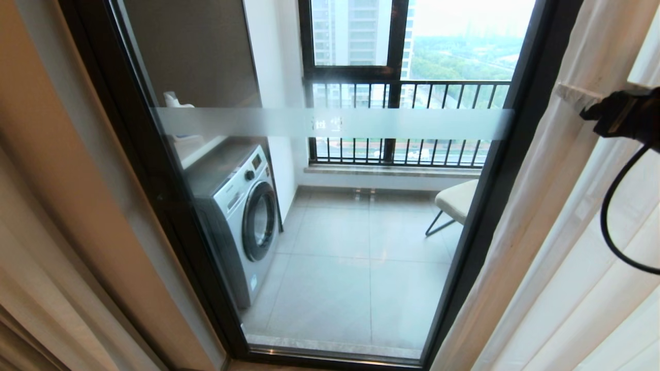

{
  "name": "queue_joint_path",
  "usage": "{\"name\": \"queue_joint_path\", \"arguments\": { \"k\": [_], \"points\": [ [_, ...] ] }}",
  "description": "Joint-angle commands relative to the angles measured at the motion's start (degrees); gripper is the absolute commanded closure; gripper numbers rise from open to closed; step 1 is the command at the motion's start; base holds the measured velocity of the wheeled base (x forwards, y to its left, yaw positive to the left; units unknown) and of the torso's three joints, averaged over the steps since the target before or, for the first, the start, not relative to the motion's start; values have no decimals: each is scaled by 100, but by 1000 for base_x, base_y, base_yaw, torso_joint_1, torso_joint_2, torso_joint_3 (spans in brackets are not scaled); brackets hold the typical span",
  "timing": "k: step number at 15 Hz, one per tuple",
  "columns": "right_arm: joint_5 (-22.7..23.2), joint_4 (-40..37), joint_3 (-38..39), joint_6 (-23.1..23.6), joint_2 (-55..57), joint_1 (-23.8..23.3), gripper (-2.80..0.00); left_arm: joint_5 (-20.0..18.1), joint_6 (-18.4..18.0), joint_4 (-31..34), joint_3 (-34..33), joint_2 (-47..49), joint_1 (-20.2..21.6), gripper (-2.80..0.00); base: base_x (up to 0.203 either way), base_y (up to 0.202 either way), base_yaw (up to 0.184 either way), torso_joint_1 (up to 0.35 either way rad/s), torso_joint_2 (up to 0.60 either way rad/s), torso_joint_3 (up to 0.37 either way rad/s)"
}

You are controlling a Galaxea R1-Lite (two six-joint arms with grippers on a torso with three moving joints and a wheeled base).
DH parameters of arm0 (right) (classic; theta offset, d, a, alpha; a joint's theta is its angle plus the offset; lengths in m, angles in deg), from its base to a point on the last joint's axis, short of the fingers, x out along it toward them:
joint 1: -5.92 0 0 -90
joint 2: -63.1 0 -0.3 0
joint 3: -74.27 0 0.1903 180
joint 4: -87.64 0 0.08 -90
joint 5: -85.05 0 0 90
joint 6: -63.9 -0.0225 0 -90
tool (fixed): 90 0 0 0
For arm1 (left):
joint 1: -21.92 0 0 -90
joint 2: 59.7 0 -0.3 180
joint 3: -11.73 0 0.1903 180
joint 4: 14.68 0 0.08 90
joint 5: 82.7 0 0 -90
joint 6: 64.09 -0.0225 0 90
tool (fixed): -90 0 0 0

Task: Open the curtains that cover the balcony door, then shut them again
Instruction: Pull the inner curtains open on both sides

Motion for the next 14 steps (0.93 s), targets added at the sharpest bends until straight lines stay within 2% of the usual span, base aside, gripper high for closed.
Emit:
{"name": "queue_joint_path", "arguments": {
  "k": [1,11,12,14],
  "points": [
    [5,38,-111,4,249,2,-280,2,0,-2,-1,-5,0,0,0,0,0,0,0,0],
    [-4,250,-492,30,683,2,-280,2,0,-2,-1,-5,0,0,0,0,0,0,0,0],
    [-4,262,-500,47,732,2,0,2,0,-2,-1,-5,0,0,0,0,0,0,0,0],
    [-4,418,-504,10,774,-6,0,2,0,-2,-1,-5,0,0,0,0,0,0,0,0]
  ]
}}
